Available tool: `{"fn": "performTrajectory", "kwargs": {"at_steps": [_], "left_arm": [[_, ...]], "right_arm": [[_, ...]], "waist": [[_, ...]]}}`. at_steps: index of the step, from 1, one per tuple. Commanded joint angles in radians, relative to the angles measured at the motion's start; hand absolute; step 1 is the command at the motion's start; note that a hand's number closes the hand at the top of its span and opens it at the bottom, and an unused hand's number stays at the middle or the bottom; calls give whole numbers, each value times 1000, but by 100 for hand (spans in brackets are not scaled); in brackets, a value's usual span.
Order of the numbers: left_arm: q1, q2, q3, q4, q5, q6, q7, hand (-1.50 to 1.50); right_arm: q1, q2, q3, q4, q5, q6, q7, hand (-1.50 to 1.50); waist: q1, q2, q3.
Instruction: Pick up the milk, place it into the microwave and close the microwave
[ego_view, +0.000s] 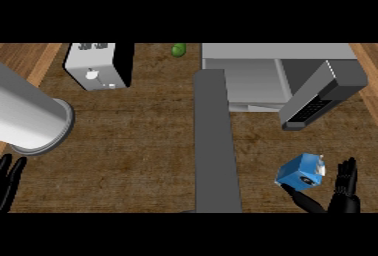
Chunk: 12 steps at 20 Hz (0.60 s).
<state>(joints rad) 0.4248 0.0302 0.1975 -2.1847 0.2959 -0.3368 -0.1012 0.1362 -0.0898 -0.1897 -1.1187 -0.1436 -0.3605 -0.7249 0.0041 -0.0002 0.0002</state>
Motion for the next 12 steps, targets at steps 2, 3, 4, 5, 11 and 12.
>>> {"fn": "performTrajectory", "kwargs": {"at_steps": [2, 3, 4, 5, 11, 12], "left_arm": [[-30, 19, 8, -27, 29, 18, 60, -150], [-48, -1, -16, 3, -19, 33, 34, -150], [33, -17, -22, -31, -8, -3, -7, -150], [-5, -23, -29, 12, -25, 9, -10, -150], [39, -29, -26, -23, -12, -16, 0, -150], [25, -29, -66, 29, -65, -1, -45, -150]], "right_arm": [[-50, -9, -29, 177, -65, 172, -135, -150], [-55, -47, -8, 157, -74, 249, -88, -150], [-33, -6, 55, 150, -56, 298, -108, -150], [-42, -39, 54, 181, -62, 359, -114, -150], [-47, -50, 48, 200, -114, 540, -232, 150], [-139, -18, 56, 245, -51, 415, -242, 150]], "waist": [[2, 1, 1], [0, 1, 1], [14, -1, 2], [6, 1, 1], [1, -1, 0], [3, 0, 0]]}}
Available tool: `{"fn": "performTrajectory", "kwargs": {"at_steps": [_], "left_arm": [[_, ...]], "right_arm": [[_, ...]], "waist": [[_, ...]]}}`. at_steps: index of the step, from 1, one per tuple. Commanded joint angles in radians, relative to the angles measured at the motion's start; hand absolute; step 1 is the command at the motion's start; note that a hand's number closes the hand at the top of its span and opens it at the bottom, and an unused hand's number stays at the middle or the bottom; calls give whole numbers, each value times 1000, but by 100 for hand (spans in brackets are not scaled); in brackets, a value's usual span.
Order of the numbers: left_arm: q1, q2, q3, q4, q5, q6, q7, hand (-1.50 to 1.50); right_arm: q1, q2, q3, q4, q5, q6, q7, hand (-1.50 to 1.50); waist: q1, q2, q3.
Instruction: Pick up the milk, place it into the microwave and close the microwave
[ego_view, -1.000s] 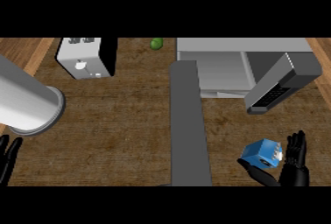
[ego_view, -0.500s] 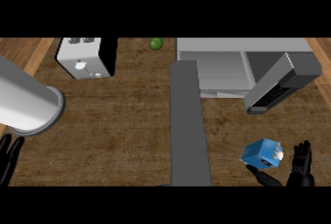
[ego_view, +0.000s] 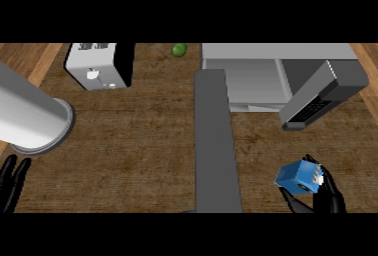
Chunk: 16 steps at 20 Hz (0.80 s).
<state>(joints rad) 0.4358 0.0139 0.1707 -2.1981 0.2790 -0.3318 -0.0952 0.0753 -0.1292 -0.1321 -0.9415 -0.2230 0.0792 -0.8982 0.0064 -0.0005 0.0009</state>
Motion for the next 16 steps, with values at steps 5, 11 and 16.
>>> {"fn": "performTrajectory", "kwargs": {"at_steps": [5, 11, 16], "left_arm": [[-32, 20, 46, 16, 37, 9, 16, -150], [49, -13, 2, 15, 15, -47, -31, -150], [30, 8, 44, -9, 55, -46, 9, -150]], "right_arm": [[-8, 60, -51, -46, 89, -303, -109, 150], [-6, 115, 15, -245, 65, -285, 24, 150], [-72, -39, 43, -211, 34, -73, 53, 150]], "waist": [[-8, 1, -1], [-3, -1, -1], [-1, 0, -1]]}}
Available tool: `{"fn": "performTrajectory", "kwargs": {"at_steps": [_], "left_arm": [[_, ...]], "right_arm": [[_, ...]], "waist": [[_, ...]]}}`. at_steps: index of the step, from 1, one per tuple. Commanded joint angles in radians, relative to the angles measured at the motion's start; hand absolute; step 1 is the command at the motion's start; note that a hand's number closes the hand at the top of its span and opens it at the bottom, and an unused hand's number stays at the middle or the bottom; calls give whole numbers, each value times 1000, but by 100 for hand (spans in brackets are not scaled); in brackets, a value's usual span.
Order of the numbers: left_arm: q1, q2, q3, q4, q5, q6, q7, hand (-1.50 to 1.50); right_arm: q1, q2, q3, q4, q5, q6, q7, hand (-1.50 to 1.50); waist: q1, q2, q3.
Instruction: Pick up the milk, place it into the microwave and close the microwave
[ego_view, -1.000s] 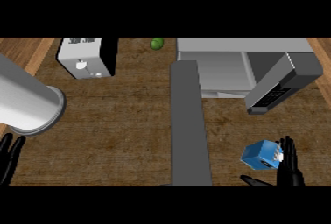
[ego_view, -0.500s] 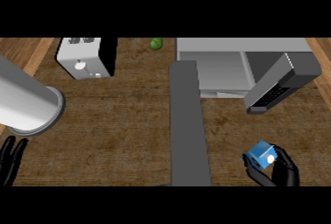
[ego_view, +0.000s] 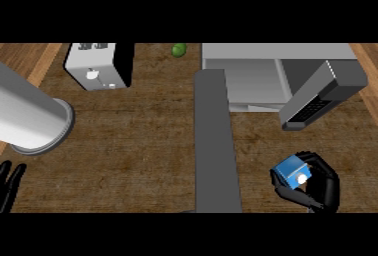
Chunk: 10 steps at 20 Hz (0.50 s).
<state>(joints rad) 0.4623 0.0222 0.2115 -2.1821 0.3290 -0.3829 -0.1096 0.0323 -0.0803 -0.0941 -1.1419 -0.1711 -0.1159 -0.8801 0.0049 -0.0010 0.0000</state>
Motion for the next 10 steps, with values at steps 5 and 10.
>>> {"fn": "performTrajectory", "kwargs": {"at_steps": [5, 10], "left_arm": [[11, -21, -4, -10, 1, -1, 0, -150], [19, -10, 44, 8, 54, -27, -2, -150]], "right_arm": [[-112, -115, 18, 95, -39, 267, 14, 150], [-24, -48, 118, -192, -17, 204, 193, 150]], "waist": [[5, 1, 0], [-3, -2, -1]]}}
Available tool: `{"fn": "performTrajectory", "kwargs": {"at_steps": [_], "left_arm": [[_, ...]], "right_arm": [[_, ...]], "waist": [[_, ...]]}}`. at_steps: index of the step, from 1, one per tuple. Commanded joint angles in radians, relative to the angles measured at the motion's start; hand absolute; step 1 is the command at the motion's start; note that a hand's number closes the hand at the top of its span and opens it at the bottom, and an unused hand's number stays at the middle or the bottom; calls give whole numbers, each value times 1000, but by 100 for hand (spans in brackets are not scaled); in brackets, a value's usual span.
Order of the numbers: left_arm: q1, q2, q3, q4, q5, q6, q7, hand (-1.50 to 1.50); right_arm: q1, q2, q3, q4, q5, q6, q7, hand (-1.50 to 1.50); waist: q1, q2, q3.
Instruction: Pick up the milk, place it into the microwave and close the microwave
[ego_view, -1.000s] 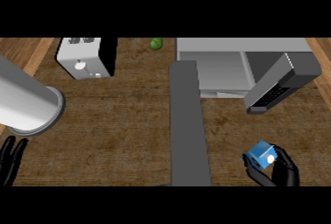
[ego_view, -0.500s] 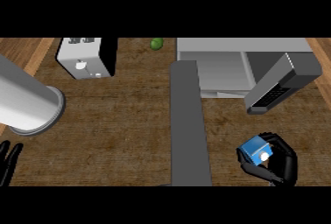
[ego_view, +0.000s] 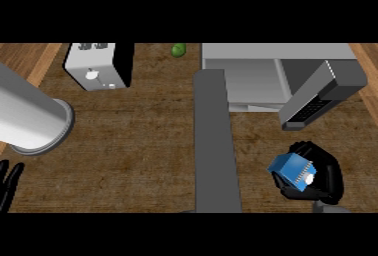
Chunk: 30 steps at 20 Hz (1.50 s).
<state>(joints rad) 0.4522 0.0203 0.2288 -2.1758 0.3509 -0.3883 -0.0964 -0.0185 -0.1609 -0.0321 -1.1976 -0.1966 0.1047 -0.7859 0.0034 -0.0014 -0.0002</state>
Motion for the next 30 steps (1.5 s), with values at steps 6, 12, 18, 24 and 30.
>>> {"fn": "performTrajectory", "kwargs": {"at_steps": [6, 12, 18, 24, 30], "left_arm": [[41, -19, 9, 28, 1, -16, -58, -150], [-2, -12, 46, 96, -10, -51, -51, -150], [-54, -7, 6, -24, -7, 27, 86, -150], [-83, 21, 67, 97, 38, -37, 19, -150], [-151, 73, 103, 169, 58, -76, -4, -150]], "right_arm": [[19, 53, 95, -249, 114, -135, 167, 150], [-240, 54, 57, -81, 205, -256, 309, 150], [-523, 19, -34, 207, 188, -230, 349, 150], [-738, 47, -81, 568, 217, -244, 203, 150], [-894, -3, -150, 800, 231, -286, 104, 150]], "waist": [[0, -1, 0], [6, 2, 0], [14, 5, 1], [30, 11, 1], [54, 25, 2]]}}
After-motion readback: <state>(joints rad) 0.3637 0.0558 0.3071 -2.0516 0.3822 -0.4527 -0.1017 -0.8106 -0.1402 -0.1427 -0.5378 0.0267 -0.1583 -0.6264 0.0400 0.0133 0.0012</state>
